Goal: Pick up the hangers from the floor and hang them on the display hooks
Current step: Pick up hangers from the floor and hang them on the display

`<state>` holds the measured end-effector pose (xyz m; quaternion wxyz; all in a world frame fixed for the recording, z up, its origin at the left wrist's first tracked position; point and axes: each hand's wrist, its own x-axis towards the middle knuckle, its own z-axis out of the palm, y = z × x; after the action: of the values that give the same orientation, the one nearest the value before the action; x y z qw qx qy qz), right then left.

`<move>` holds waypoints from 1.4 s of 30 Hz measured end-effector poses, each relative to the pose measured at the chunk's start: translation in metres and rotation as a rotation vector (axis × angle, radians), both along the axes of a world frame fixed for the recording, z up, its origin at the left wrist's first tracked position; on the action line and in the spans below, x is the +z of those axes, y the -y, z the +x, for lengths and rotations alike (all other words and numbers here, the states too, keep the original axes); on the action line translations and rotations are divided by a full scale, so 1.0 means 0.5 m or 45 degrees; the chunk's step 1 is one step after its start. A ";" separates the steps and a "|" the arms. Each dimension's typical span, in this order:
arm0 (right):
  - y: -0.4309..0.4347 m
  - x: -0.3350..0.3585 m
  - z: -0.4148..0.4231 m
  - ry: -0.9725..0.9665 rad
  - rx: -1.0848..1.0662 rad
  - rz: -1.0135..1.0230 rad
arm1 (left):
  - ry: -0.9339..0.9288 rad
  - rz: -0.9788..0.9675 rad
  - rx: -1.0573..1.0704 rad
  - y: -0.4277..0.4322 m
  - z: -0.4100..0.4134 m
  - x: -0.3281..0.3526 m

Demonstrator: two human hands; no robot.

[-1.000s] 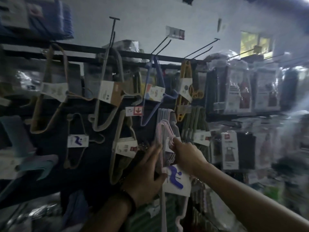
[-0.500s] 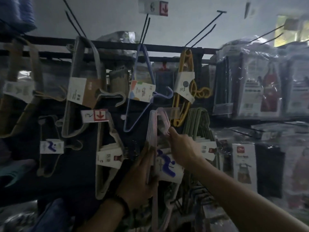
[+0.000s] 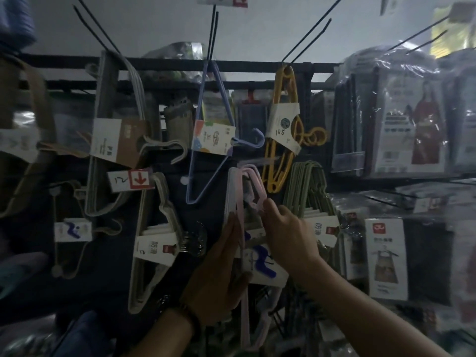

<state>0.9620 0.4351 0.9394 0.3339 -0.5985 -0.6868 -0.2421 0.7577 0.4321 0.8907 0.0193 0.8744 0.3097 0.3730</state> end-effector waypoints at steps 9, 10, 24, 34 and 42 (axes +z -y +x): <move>-0.045 0.003 0.006 -0.057 0.034 0.081 | -0.135 0.002 0.088 -0.014 0.000 0.029; -0.049 -0.003 0.011 -0.048 0.009 0.071 | -0.133 0.009 0.082 -0.013 0.001 0.029; -0.124 -0.008 0.001 -0.105 -0.020 -0.101 | -0.239 0.046 0.231 -0.046 0.040 0.073; -0.141 -0.003 -0.015 -0.222 0.076 -0.085 | -0.345 -0.126 0.348 -0.069 0.042 0.084; -0.135 -0.015 -0.014 -0.188 -0.030 -0.271 | -0.308 -0.252 0.388 -0.085 0.059 0.027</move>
<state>0.9551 0.5025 0.9320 0.3151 -0.6549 -0.6750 -0.1270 0.7872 0.4748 0.9041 0.0110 0.8497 0.4735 0.2317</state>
